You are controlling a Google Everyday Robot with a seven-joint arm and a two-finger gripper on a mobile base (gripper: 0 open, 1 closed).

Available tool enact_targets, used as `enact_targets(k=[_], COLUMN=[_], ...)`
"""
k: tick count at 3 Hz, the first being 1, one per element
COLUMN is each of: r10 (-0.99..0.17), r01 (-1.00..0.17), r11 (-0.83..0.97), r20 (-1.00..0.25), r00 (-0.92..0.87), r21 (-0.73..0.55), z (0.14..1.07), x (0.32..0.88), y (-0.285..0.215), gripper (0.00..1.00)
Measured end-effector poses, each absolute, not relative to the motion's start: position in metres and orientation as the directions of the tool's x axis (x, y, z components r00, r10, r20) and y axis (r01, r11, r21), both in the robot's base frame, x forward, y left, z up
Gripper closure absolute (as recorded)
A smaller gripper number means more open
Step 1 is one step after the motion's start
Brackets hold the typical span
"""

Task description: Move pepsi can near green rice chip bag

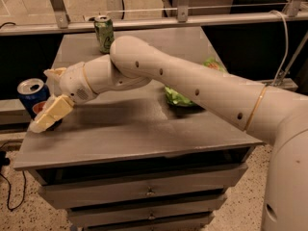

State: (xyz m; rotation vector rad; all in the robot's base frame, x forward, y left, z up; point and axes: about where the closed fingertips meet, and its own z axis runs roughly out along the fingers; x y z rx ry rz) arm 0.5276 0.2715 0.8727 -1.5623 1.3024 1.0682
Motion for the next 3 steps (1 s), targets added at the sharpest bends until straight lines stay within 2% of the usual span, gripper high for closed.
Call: enact_targets(k=[3], r10=[-0.291], r01=[-0.988], r11=[-0.136], r20=[-0.951], r00=[0.108], r21=[-0.070], z=[0.891], x=[0.523], y=[0.266], gripper=[0.71])
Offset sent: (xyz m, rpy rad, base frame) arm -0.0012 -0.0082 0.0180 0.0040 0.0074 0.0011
